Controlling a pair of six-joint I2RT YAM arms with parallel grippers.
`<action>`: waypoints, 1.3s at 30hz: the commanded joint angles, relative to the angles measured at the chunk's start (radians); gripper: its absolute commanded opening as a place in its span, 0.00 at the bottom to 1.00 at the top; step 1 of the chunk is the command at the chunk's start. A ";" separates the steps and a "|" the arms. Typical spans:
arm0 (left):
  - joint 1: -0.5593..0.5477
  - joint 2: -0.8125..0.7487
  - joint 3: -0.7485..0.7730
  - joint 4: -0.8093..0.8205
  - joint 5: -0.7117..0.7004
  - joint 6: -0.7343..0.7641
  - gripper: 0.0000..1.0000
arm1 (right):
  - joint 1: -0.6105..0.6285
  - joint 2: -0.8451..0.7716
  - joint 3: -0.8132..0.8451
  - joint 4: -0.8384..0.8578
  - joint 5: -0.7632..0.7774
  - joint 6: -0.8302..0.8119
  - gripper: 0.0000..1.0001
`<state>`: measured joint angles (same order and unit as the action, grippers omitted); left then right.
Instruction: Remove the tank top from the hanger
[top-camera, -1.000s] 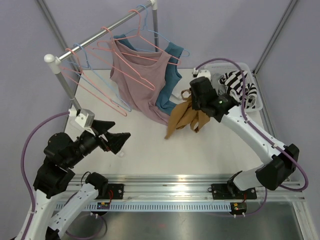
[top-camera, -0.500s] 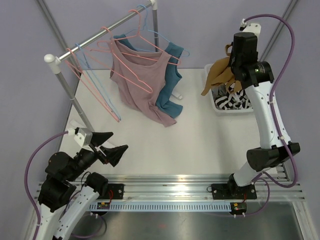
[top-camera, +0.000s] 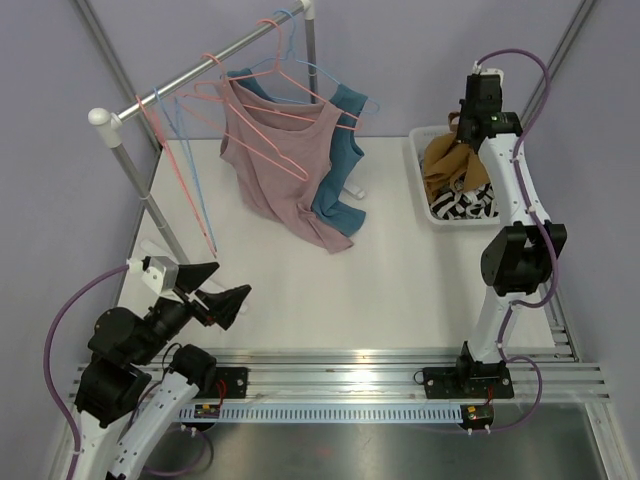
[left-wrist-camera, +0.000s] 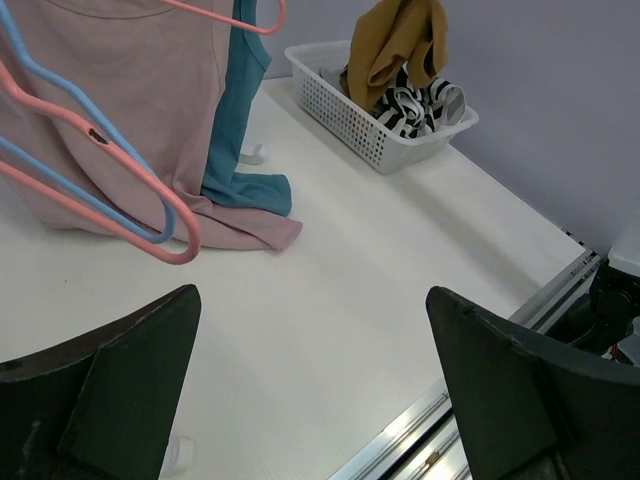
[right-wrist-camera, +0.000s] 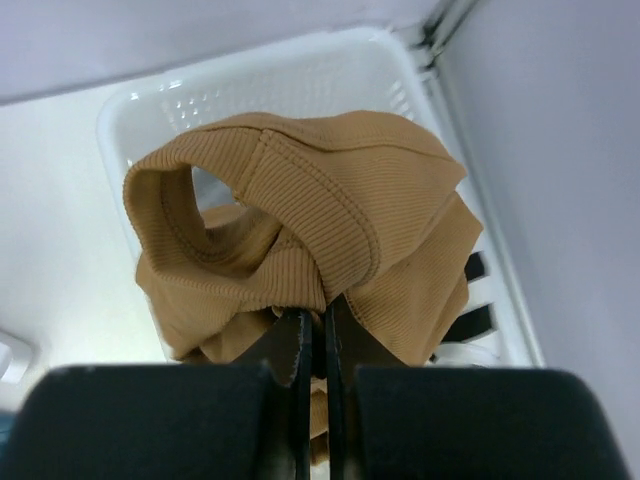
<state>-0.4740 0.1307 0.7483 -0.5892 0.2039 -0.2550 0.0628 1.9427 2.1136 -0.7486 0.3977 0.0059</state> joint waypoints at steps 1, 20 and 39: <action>0.002 -0.008 0.002 0.029 -0.015 -0.004 0.99 | -0.034 0.039 -0.102 0.086 -0.167 0.078 0.00; 0.002 0.009 0.014 0.016 -0.055 -0.016 0.99 | -0.106 0.222 -0.290 0.147 -0.353 0.236 0.18; 0.002 0.486 0.497 0.216 0.114 -0.271 0.99 | -0.106 -0.220 -0.161 -0.029 -0.343 0.230 1.00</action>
<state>-0.4740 0.5480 1.1610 -0.4805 0.2489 -0.4644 -0.0402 1.8309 1.9610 -0.7532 0.1413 0.2543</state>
